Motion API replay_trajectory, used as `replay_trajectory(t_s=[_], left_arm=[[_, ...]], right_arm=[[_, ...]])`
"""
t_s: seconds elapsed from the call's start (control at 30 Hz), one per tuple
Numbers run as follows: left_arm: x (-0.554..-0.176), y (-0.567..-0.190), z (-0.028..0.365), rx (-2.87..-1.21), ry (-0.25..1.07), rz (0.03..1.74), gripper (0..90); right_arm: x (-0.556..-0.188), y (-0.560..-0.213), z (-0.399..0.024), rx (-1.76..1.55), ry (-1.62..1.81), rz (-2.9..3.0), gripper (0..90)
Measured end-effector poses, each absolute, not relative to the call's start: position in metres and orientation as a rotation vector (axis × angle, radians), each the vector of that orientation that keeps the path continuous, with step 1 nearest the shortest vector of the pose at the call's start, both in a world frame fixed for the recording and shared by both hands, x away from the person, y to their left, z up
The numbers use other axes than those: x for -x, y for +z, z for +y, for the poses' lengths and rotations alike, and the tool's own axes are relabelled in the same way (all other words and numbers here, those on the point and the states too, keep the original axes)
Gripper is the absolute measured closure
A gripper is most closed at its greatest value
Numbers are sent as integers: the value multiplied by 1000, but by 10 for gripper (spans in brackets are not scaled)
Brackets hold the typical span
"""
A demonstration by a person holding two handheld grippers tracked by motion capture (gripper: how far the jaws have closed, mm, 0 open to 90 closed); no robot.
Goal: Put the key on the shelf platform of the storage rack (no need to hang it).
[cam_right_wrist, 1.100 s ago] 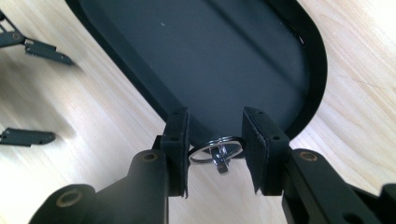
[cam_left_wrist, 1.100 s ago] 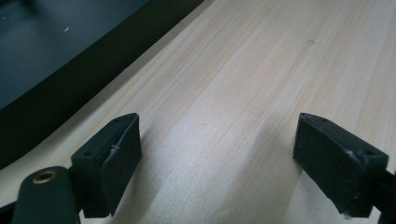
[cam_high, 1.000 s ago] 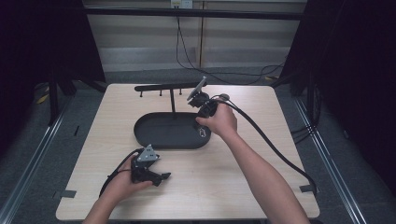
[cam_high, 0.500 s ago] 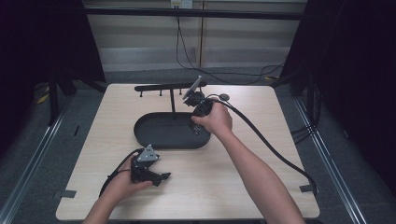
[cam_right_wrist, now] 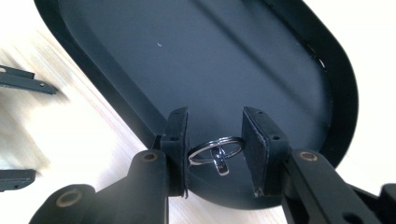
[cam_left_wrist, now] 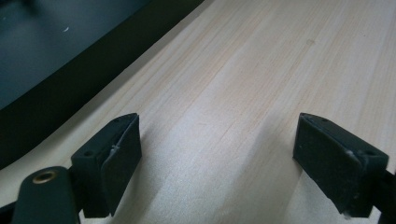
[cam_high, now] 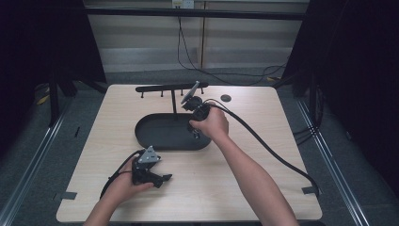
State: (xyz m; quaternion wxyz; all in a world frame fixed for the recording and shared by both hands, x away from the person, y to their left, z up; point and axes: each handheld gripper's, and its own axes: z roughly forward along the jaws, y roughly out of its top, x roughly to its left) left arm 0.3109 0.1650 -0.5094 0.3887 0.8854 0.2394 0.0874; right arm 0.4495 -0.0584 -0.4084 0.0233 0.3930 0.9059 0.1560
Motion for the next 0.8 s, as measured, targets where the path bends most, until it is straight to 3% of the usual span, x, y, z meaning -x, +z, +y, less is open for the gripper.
replay_trajectory(t_s=[0.8], left_arm=[[-311,-510,165,-2251,224,609,151]], right_arm=[[-453,-436,-48,-1166,480,2800,631]])
